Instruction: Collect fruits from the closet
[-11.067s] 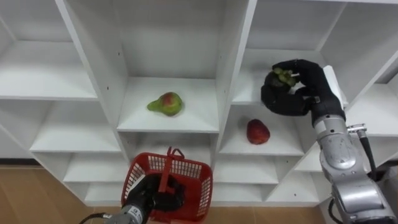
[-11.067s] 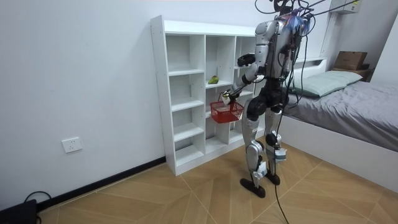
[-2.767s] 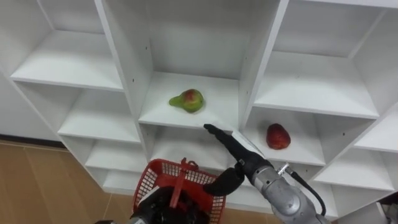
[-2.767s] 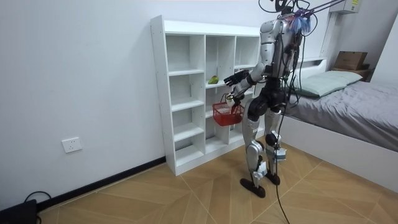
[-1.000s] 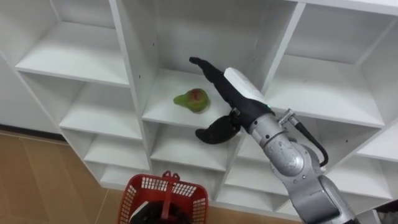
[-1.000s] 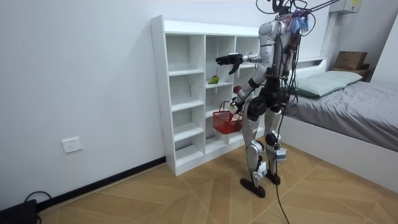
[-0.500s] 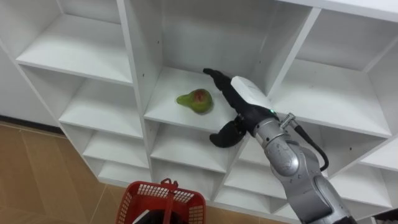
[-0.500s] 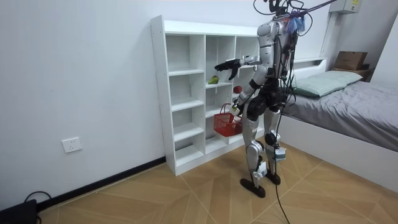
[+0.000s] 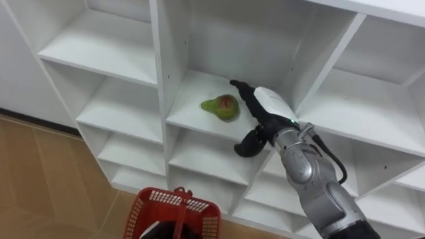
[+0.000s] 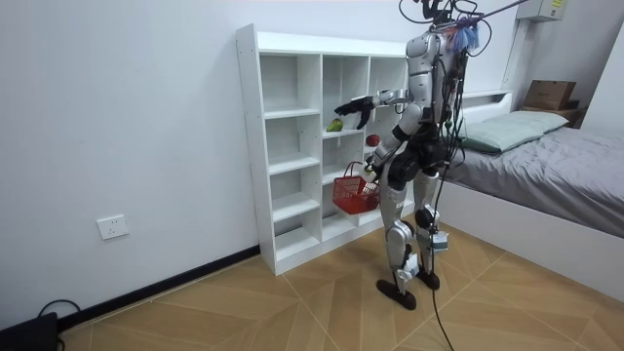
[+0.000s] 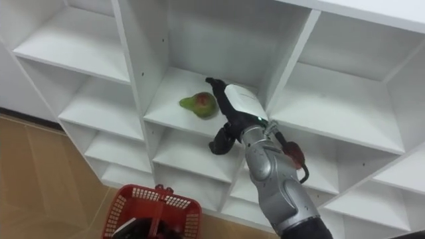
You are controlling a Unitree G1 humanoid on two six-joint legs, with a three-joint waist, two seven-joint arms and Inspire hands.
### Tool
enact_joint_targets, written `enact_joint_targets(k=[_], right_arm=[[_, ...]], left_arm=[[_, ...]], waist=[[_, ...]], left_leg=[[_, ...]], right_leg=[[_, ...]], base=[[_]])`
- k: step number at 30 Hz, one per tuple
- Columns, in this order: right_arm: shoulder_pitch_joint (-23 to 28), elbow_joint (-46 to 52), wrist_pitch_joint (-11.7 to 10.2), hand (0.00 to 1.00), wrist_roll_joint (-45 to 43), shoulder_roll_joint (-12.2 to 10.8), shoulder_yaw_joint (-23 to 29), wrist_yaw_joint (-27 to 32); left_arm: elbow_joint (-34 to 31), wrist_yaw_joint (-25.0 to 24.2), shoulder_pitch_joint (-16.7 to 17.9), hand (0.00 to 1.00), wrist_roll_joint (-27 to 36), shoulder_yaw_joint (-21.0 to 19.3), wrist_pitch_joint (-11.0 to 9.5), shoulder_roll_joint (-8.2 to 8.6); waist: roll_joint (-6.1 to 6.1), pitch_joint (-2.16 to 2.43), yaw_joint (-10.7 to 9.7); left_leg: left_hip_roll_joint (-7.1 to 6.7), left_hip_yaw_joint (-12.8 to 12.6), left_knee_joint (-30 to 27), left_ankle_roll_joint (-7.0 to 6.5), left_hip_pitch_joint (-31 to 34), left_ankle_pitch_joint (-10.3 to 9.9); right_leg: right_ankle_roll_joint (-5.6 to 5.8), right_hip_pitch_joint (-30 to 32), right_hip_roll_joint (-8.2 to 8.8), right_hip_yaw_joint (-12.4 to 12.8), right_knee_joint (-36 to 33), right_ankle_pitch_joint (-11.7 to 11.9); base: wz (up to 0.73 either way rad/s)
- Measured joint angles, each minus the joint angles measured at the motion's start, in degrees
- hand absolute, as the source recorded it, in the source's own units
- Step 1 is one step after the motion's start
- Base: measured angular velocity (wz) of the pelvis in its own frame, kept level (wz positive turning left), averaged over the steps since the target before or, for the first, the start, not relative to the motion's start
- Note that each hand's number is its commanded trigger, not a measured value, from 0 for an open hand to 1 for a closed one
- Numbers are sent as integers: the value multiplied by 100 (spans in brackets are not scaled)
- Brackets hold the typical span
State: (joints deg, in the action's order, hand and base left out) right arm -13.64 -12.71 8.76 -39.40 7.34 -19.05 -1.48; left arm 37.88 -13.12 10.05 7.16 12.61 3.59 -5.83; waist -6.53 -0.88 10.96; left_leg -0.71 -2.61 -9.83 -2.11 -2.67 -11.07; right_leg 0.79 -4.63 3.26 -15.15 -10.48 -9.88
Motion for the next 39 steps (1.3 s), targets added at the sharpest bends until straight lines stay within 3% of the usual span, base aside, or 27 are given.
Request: enact_joint_targets(k=[8,26,30,39], right_arm=[[-146,-229,-52,0,88,-1,1,446],[-372,-823,-36,0,213,3,-131,637],[-431,-971,8,0,211,24,-165,637],[-643,-1369,-7,0,408,28,-229,706]], left_arm=[[0,-1,-9,100,-2,0,-24,7],[-20,2,-89,100,-42,-8,-11,-9],[17,-18,-96,100,-14,-140,-2,-3],[105,-141,-203,100,-2,-264,-19,-19]], waist=[[-1,-2,39],[-60,-30,225],[-80,-31,228],[-216,-64,439]], left_leg=[[-7,108,-1,-4,6,11],[-17,242,-75,14,172,25],[-25,317,-161,17,304,26],[-45,480,-193,33,509,59]], right_leg=[[0,-12,14,-77,33,0],[0,29,-1,-81,85,0],[0,86,11,-238,84,0],[0,194,21,-403,77,0]], base=[[6],[3],[10],[9]])
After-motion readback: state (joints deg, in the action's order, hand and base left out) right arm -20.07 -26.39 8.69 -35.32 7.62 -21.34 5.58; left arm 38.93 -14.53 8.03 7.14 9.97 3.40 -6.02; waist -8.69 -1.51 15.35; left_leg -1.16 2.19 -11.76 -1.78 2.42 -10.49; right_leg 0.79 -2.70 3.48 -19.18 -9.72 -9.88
